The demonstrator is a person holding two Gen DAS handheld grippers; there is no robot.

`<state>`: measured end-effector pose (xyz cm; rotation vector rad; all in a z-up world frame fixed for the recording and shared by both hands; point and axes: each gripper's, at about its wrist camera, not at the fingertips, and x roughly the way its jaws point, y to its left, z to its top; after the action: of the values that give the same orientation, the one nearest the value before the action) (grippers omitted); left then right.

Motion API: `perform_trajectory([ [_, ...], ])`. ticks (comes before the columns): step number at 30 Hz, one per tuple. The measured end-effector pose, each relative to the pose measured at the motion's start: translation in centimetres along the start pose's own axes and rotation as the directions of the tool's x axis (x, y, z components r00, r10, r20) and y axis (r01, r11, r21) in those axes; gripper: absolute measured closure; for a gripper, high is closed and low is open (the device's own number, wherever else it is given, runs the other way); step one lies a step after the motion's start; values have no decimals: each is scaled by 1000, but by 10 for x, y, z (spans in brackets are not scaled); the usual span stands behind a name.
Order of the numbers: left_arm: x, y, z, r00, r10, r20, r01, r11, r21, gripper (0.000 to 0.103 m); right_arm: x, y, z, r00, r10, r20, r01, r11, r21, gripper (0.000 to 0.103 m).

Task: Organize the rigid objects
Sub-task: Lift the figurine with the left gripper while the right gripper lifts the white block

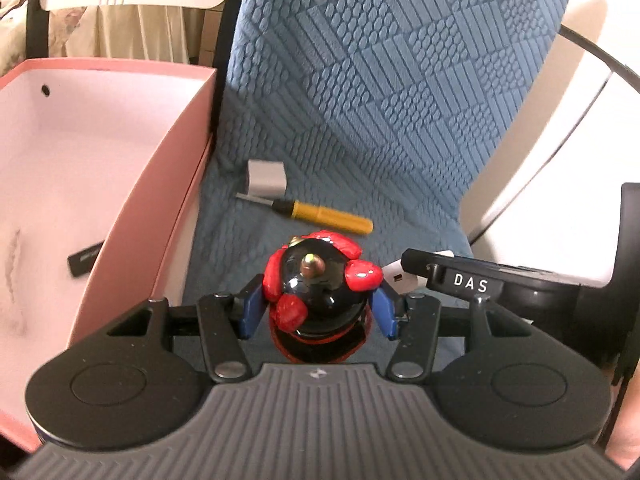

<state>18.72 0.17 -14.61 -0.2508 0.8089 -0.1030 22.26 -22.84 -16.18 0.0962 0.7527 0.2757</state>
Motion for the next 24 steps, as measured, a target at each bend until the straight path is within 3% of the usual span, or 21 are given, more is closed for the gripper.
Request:
perform_trajectory([
  [7, -8, 1, -23, 1000, 11, -21, -10, 999, 50, 42, -11, 6, -25, 999, -25, -37, 25, 1000, 8, 48],
  [11, -8, 5, -25, 1000, 4, -28, -3, 999, 41, 42, -14, 6, -31, 998, -26, -53, 28, 999, 42, 49],
  [19, -6, 10, -26, 999, -33, -44, 33, 999, 15, 42, -24, 21, -60, 993, -85, -79, 84, 996, -17, 49],
  [24, -11, 10, -26, 998, -62, -29, 62, 998, 5, 42, -37, 21, -72, 992, -92, -85, 94, 995, 22, 49],
])
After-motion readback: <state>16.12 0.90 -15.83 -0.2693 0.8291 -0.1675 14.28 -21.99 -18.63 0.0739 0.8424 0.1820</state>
